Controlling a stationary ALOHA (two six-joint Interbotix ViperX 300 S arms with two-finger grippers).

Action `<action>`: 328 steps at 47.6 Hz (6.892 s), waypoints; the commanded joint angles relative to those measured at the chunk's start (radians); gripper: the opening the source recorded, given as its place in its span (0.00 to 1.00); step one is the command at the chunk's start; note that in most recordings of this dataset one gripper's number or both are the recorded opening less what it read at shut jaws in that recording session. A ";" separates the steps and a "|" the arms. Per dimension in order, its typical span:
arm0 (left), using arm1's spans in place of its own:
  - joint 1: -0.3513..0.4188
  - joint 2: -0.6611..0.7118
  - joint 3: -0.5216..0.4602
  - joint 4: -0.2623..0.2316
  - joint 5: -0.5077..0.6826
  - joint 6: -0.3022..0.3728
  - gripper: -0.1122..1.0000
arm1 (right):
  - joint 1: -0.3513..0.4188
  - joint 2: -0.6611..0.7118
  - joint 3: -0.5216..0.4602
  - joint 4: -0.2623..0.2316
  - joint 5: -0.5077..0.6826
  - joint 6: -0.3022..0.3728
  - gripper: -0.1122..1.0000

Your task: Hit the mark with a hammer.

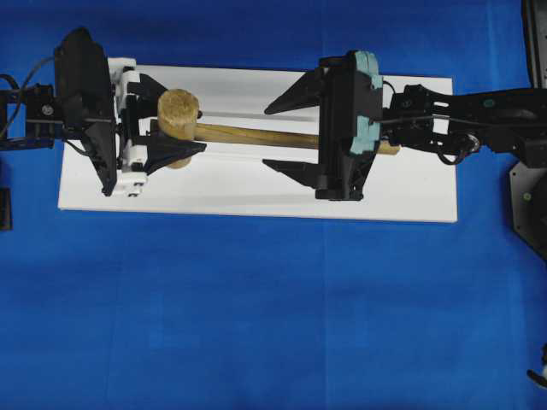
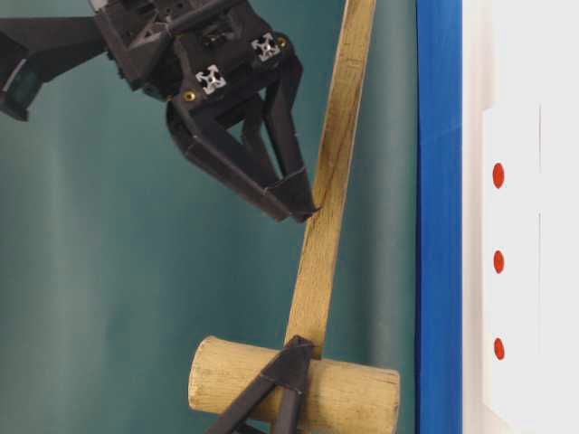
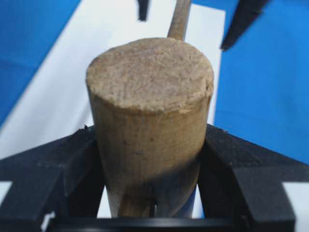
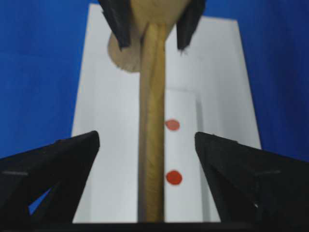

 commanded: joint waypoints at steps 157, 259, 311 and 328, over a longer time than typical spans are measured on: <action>-0.066 -0.549 0.176 0.014 0.486 -0.799 0.83 | 0.009 -0.017 0.011 -0.086 0.049 0.009 0.16; -0.029 -0.566 0.253 0.017 0.295 0.141 0.82 | 0.428 0.396 -0.023 0.301 -0.267 0.199 0.16; -0.029 -0.568 0.253 0.017 0.295 0.140 0.82 | 0.439 0.397 -0.005 0.298 -0.219 0.192 0.42; -0.029 -0.595 0.253 0.017 0.299 0.140 0.82 | 0.408 0.311 0.000 0.296 -0.215 0.161 0.87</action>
